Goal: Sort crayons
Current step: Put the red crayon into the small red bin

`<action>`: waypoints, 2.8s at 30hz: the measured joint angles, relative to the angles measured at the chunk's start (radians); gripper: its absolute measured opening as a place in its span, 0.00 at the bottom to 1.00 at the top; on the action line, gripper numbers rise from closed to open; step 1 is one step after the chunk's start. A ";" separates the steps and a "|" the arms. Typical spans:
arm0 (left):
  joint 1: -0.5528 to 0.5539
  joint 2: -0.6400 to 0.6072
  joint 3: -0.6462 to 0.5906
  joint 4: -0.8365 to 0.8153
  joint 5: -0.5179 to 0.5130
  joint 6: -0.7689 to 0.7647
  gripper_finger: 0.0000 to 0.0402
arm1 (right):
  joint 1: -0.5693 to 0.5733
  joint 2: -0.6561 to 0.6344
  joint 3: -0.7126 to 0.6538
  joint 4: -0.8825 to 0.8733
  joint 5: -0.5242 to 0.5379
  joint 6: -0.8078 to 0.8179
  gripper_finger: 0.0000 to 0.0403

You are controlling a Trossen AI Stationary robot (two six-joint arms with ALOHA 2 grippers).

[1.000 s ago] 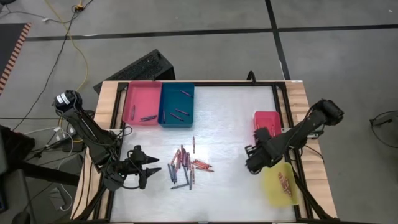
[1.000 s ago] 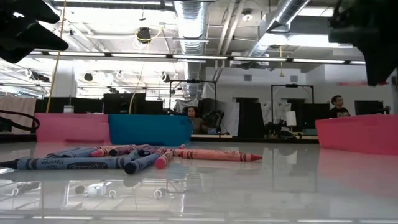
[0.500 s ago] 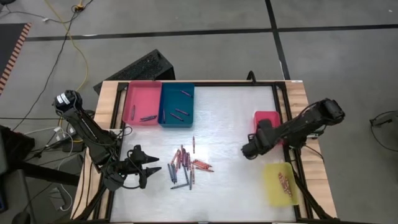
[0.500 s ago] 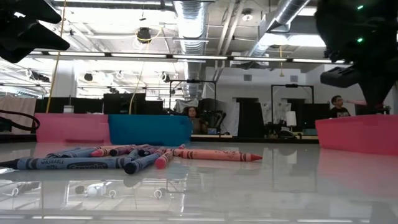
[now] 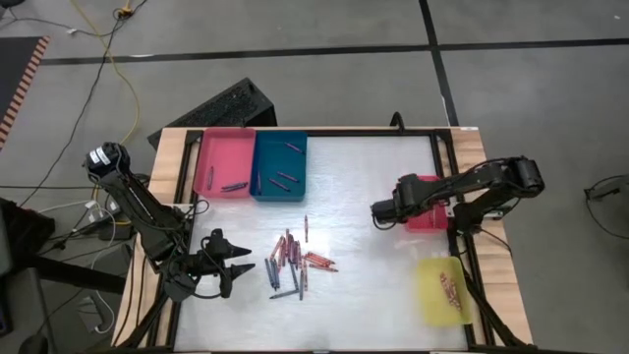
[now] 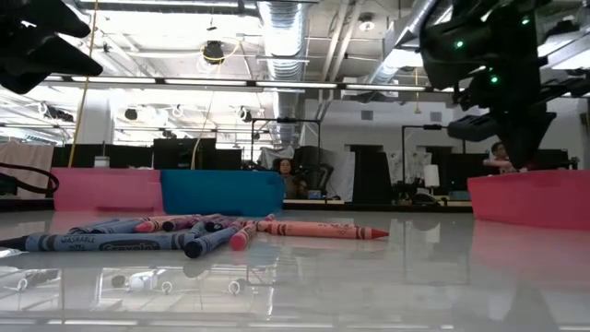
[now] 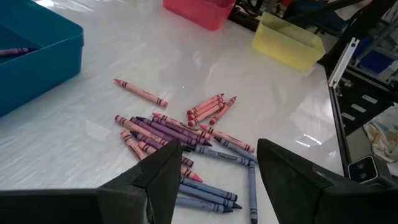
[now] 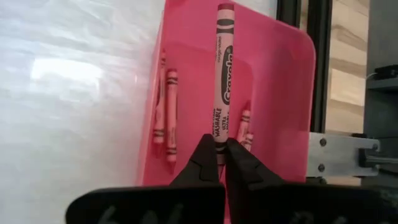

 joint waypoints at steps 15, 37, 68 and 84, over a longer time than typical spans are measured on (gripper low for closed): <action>0.000 0.000 0.000 -0.003 0.010 0.000 0.49 | -0.059 0.000 -0.085 0.109 -0.042 -0.042 0.01; 0.000 0.000 0.000 -0.003 0.005 0.000 0.49 | -0.059 0.000 -0.226 0.296 -0.097 -0.068 0.01; 0.000 0.000 0.000 -0.003 0.012 0.000 0.49 | -0.058 0.000 0.112 -0.096 -0.065 -0.193 0.30; 0.000 0.000 0.000 -0.002 0.012 -0.008 0.49 | 0.218 0.022 0.358 0.548 -0.069 -0.756 0.30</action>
